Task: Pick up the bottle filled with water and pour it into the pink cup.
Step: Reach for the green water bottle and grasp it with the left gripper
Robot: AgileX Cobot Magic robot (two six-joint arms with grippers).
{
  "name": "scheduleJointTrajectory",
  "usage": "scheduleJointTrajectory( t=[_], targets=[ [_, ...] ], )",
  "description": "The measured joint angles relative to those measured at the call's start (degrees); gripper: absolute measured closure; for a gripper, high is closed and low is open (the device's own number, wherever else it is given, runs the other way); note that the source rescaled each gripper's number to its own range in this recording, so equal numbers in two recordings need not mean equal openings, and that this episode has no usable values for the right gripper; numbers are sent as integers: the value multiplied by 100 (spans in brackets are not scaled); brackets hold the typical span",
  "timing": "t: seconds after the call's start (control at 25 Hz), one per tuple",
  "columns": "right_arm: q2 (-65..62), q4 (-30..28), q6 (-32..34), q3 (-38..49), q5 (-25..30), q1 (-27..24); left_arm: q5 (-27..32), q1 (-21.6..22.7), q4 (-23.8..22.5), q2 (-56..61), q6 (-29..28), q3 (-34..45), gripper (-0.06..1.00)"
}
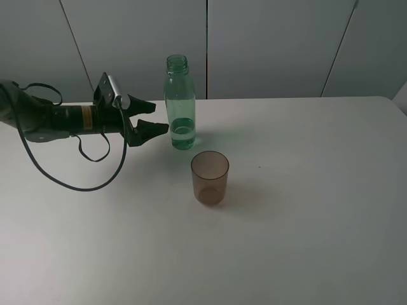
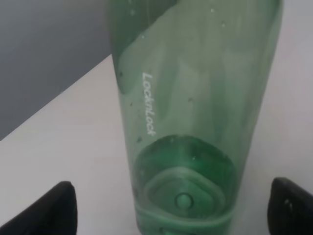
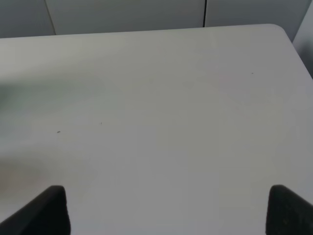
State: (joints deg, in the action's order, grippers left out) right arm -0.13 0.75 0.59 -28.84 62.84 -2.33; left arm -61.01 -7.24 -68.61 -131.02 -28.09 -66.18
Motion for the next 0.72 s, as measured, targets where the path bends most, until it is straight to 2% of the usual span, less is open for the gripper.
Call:
scheduleJointTrajectory(
  t=[0.36, 0.72],
  targets=[
    [0, 0, 0, 0, 0, 0, -89, -188, 205, -50, 372, -41, -5],
    [0, 0, 0, 0, 0, 0, -98, -348, 812, -52, 465, -50, -5]
  ],
)
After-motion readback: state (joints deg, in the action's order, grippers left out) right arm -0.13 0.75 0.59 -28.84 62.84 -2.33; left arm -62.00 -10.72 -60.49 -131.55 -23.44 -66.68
